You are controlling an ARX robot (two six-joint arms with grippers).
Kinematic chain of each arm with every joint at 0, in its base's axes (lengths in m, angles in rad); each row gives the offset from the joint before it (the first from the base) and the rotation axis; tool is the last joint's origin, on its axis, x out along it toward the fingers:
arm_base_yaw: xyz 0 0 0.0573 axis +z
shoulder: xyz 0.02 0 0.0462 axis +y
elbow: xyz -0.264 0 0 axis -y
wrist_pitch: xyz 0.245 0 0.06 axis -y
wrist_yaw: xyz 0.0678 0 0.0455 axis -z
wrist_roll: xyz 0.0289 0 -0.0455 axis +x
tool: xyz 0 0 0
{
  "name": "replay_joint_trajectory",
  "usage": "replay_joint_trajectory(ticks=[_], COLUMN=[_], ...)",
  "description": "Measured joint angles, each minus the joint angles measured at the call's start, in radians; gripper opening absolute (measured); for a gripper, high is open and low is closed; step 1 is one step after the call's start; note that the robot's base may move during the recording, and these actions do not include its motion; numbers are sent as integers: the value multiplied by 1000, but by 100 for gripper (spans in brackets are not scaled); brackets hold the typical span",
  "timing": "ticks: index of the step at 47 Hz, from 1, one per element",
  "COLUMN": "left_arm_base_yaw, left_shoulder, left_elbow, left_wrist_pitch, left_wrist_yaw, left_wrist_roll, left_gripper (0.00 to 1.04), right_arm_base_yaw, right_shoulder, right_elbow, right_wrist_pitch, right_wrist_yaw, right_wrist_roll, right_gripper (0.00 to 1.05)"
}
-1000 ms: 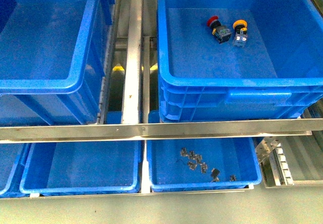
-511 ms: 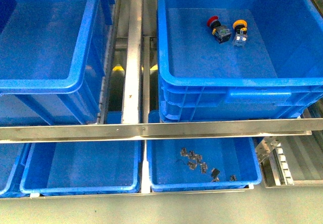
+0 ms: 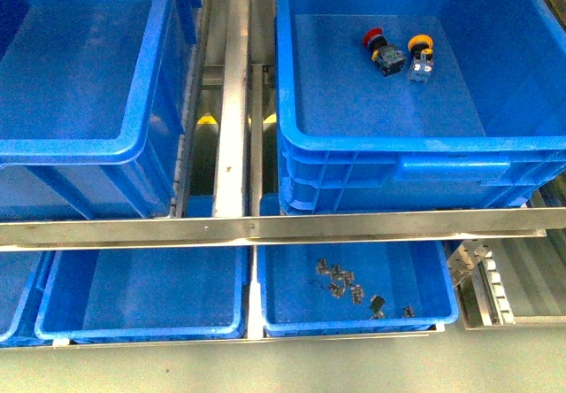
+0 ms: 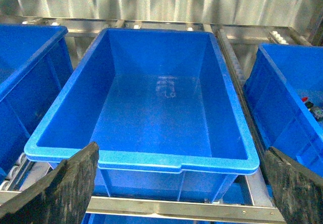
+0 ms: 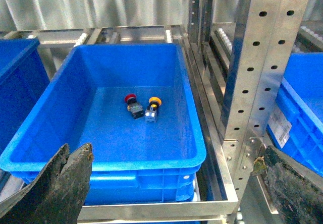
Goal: Pick red and yellow buttons and place in box
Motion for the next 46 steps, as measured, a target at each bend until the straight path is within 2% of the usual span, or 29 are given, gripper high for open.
replay_joint_trajectory(ticks=[46], left_arm_base_yaw=[0], left_shoulder=[0], left_elbow=[0], left_wrist_pitch=[0], left_wrist_yaw=[0], left_wrist_roll=[0], left_gripper=[97], right_arm_base_yaw=[0], right_shoulder=[0], right_elbow=[0], right_wrist_pitch=[0], right_wrist_yaw=[0], right_wrist_roll=[0], right_gripper=[99])
